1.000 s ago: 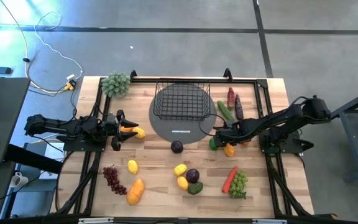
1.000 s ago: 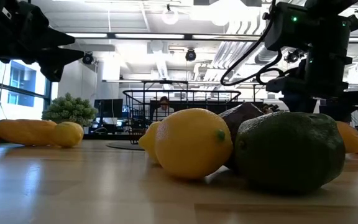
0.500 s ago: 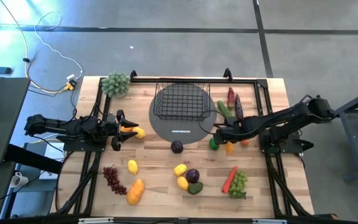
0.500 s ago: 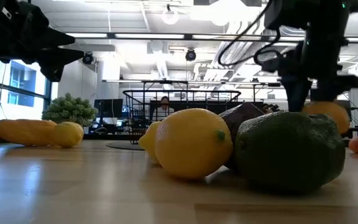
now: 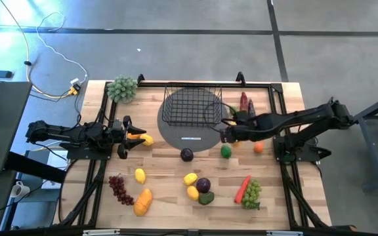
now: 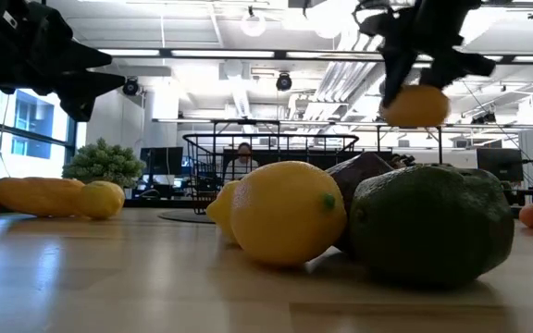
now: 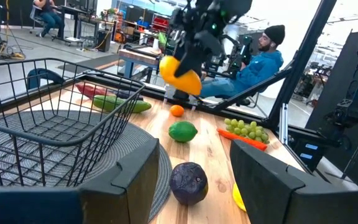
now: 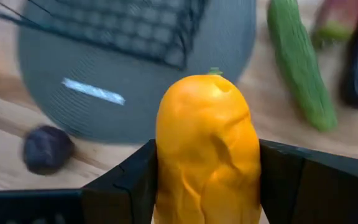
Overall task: Build produce basket
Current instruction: Put the yellow mango into the wire basket
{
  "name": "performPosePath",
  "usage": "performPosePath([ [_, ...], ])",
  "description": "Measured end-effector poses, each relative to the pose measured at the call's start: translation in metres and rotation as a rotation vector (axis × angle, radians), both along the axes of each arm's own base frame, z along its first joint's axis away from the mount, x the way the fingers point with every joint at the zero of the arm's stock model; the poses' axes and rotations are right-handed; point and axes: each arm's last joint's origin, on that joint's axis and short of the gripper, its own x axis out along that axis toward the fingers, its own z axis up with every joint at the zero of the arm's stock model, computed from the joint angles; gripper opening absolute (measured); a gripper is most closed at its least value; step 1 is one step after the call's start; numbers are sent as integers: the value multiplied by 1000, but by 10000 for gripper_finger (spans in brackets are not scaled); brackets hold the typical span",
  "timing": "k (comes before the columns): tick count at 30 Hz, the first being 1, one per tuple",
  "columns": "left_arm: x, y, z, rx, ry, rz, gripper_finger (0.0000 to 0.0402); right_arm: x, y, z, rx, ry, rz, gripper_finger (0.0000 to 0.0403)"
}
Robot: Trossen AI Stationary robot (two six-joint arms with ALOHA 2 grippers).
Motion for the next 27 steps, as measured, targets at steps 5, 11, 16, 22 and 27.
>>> performPosePath([
  [5, 0, 0, 0, 0, 0, 0, 188, 8, -9, 17, -96, -58, 32, 191],
  [11, 0, 0, 0, 0, 0, 0, 188, 20, -32, 27, -248, -111, 58, 192],
  [16, 0, 0, 0, 0, 0, 0, 188, 28, -56, 35, -356, -135, 110, 192],
  [22, 0, 0, 0, 0, 0, 0, 188, 36, -82, 34, -458, -83, 161, 192],
  [27, 0, 0, 0, 0, 0, 0, 188, 52, -104, 28, -505, -98, 199, 192],
])
